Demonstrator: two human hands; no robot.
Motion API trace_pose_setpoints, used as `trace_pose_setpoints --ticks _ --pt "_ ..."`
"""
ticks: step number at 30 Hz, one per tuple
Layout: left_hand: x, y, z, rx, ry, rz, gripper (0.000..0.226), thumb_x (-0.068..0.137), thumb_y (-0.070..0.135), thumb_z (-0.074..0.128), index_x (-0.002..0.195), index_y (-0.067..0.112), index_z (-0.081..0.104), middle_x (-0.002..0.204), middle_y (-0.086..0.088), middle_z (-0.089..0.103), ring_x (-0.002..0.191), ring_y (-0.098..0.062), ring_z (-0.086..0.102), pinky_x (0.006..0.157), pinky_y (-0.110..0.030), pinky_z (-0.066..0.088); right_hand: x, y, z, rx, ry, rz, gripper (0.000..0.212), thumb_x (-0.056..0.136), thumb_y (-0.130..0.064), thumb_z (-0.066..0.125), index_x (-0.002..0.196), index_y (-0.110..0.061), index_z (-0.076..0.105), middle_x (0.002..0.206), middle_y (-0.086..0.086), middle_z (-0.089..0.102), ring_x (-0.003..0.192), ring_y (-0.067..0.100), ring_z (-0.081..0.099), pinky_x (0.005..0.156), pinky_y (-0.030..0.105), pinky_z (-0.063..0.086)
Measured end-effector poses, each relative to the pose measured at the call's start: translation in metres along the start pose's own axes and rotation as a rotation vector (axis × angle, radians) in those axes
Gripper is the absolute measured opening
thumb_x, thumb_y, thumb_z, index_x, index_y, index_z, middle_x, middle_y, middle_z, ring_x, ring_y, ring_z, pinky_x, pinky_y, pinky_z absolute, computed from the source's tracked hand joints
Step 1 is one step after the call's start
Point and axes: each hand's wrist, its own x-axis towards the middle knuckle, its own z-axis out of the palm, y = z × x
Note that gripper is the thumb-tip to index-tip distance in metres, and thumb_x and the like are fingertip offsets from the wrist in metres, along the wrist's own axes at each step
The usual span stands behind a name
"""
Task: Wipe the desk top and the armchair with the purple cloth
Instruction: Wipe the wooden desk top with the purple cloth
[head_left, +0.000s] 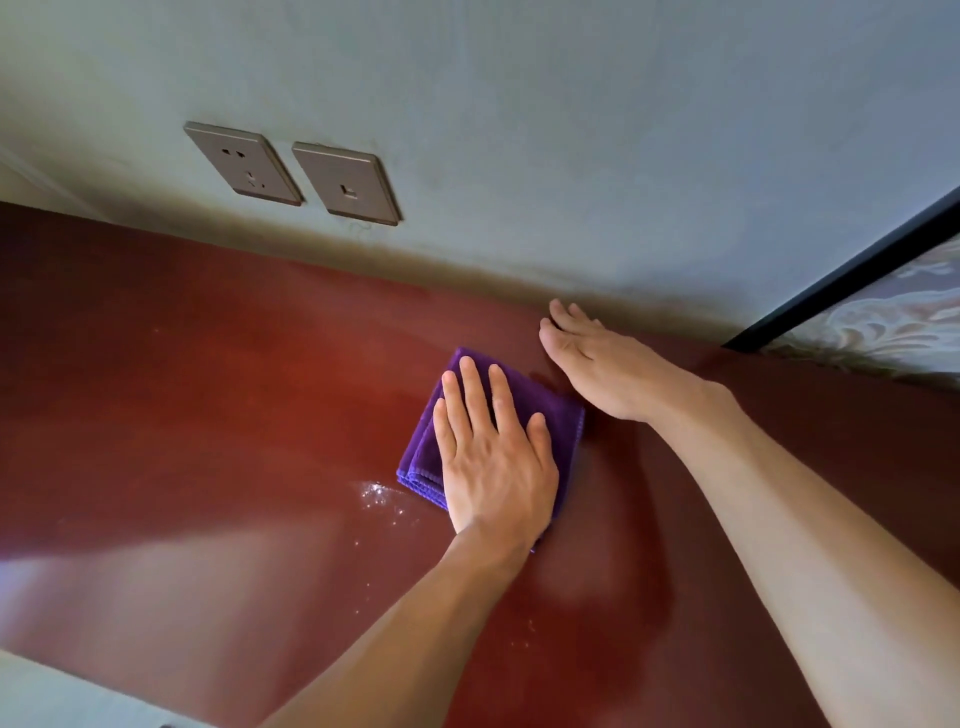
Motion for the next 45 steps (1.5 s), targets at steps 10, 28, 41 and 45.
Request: trace_pose_setpoints --ticks 10,28,41,45 --pt "-0.031 0.070 0.017 -0.098 -0.059 0.084 0.069 0.105 0.045 0.026 0.162 0.010 0.010 0.169 -0.015 -0.007 0.157 -0.031 -0.011 0.127 -0.049 0.002 0.007 0.011 -0.010 0.079 -0.031 0.006 0.103 0.073 -0.088 0.001 0.160 -0.033 0.009 0.167 -0.015 0.003 0.154 0.009 0.003 0.126 0.041 0.006" --pt "-0.098 0.060 0.004 -0.028 -0.236 0.394 0.079 0.097 0.056 0.009 0.163 0.013 0.002 0.170 -0.016 -0.001 0.155 -0.035 -0.015 0.123 -0.049 -0.016 -0.018 -0.043 0.053 -0.233 0.298 -0.142 0.047 0.105 -0.042 0.035 0.150 -0.029 0.041 0.162 0.005 0.028 0.151 0.029 0.022 0.112 0.051 0.036" --pt "-0.119 -0.042 -0.011 -0.033 -0.102 0.153 0.099 0.088 0.073 0.041 0.162 0.011 0.018 0.170 -0.012 -0.001 0.158 -0.027 -0.006 0.125 -0.049 0.006 -0.017 -0.059 0.086 -0.299 0.234 0.006 0.055 0.103 -0.053 0.012 0.155 -0.041 0.027 0.168 0.009 0.008 0.153 0.040 0.006 0.122 0.057 0.011" --pt "-0.105 -0.078 -0.018 -0.014 -0.048 0.108 0.098 0.087 0.073 0.042 0.161 0.011 0.023 0.170 -0.013 0.002 0.158 -0.028 -0.003 0.127 -0.049 0.010 -0.018 -0.062 0.088 -0.273 0.278 0.035 0.056 0.102 -0.055 0.013 0.153 -0.042 0.033 0.168 0.006 0.012 0.153 0.038 0.008 0.122 0.055 0.011"
